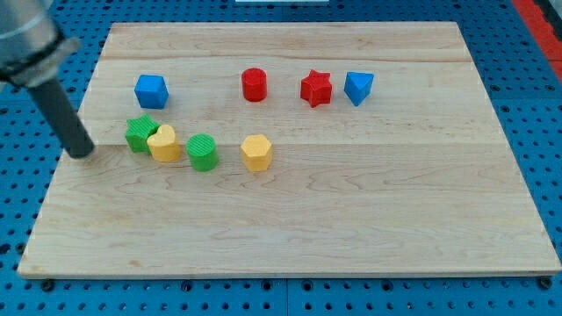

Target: Separate the green star and the yellow heart

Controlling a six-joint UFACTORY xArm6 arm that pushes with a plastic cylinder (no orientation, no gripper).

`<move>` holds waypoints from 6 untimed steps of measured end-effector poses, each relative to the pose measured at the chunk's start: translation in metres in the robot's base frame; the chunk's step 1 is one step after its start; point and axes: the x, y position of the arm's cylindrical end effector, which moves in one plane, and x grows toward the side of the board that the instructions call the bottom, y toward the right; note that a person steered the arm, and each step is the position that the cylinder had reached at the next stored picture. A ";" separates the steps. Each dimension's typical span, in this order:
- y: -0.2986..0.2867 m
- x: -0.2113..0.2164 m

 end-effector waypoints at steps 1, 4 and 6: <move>0.048 -0.040; 0.194 0.057; 0.075 0.044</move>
